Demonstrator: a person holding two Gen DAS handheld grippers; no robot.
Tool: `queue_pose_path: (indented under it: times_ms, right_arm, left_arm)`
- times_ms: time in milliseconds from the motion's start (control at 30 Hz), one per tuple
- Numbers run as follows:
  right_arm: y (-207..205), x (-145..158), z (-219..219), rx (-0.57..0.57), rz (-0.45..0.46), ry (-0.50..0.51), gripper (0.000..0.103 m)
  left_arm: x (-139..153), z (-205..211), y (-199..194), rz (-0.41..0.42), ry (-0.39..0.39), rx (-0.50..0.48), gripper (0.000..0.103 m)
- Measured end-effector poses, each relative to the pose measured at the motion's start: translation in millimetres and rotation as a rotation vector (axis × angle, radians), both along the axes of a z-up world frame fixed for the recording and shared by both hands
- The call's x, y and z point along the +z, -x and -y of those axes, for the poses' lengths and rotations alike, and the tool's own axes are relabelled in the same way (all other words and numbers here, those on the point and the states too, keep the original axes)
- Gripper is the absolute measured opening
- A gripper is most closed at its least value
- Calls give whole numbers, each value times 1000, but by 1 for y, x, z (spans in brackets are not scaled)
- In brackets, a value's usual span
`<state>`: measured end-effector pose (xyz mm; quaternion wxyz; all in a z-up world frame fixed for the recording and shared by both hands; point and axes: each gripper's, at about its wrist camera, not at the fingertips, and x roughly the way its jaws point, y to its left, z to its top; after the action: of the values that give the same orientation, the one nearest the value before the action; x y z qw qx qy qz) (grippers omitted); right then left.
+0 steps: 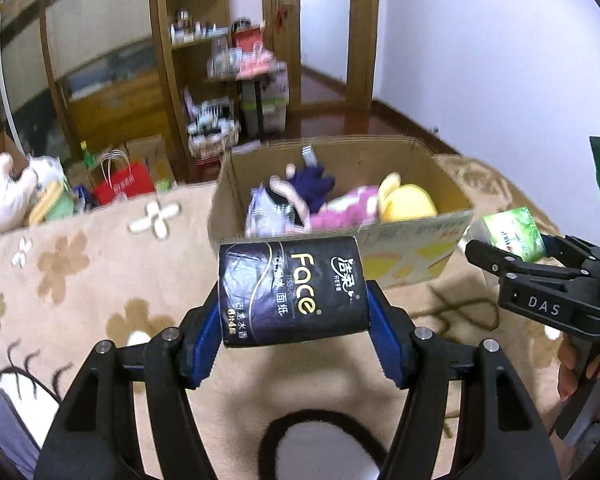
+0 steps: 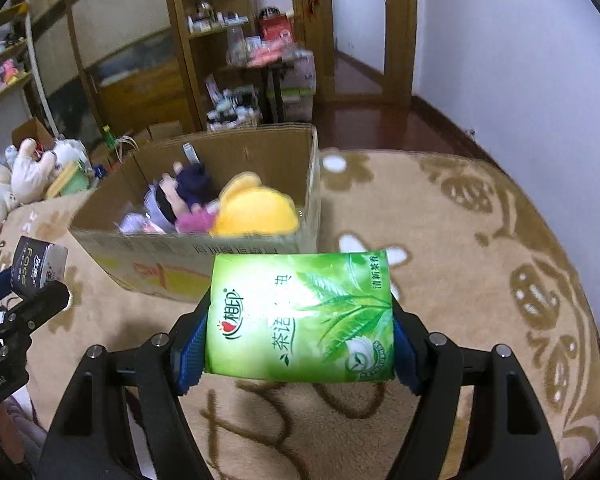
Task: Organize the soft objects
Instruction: 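Lift both tissue packs and carry them over the cardboard box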
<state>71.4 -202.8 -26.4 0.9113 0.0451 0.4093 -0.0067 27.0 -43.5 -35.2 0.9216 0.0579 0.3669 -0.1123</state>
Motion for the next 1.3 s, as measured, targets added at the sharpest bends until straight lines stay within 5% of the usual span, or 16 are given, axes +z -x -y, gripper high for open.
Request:
queue_pose_path:
  times_ms: [233,600,933,1300]
  right_arm:
    - [15,43,-8,30,149,8,79]
    - [9,82,-15,94,323,-29,79]
    - [-32,91,-22,111,372,-4,79]
    - [-61,58,-25,113,324,-16,79]
  left_arm:
    - [36,6,8,160,-23,-18,65]
    - [87,-5,-15,301,60,-1,65]
    - [98,3,-57,318,38,-19,65]
    - [59,8,-95,224,31,-20,65]
